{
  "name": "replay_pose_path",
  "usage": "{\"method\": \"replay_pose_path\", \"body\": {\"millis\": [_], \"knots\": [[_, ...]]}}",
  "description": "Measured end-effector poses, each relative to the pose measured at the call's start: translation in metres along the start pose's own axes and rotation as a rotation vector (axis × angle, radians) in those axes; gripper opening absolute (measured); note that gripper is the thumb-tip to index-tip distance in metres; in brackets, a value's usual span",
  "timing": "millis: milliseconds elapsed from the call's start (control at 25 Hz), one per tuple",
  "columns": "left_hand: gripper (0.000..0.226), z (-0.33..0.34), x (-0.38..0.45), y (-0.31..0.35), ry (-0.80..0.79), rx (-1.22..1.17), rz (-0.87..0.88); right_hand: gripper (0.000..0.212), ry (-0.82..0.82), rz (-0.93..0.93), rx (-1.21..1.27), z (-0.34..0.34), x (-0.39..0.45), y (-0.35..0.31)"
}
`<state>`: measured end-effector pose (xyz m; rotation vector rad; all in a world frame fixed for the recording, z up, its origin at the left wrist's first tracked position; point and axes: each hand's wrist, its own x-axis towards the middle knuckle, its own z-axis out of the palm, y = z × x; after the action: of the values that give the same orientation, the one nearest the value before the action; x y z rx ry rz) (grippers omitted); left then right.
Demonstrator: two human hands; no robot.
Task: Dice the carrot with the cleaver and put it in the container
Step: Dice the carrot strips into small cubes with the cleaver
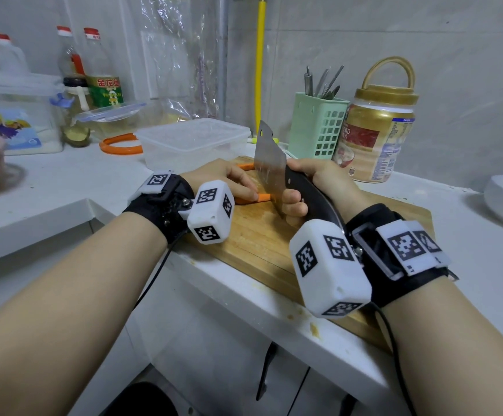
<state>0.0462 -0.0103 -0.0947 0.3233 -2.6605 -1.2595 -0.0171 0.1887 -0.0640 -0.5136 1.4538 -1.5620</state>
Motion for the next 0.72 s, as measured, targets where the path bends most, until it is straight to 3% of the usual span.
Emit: {"method": "replay_pose_path", "body": {"millis": [720], "knots": [[0.011,0.001,-0.003,0.003,-0.012,0.004,0.031,0.039,-0.045,-0.022,0.106,-0.002,-0.026,-0.004]]}}
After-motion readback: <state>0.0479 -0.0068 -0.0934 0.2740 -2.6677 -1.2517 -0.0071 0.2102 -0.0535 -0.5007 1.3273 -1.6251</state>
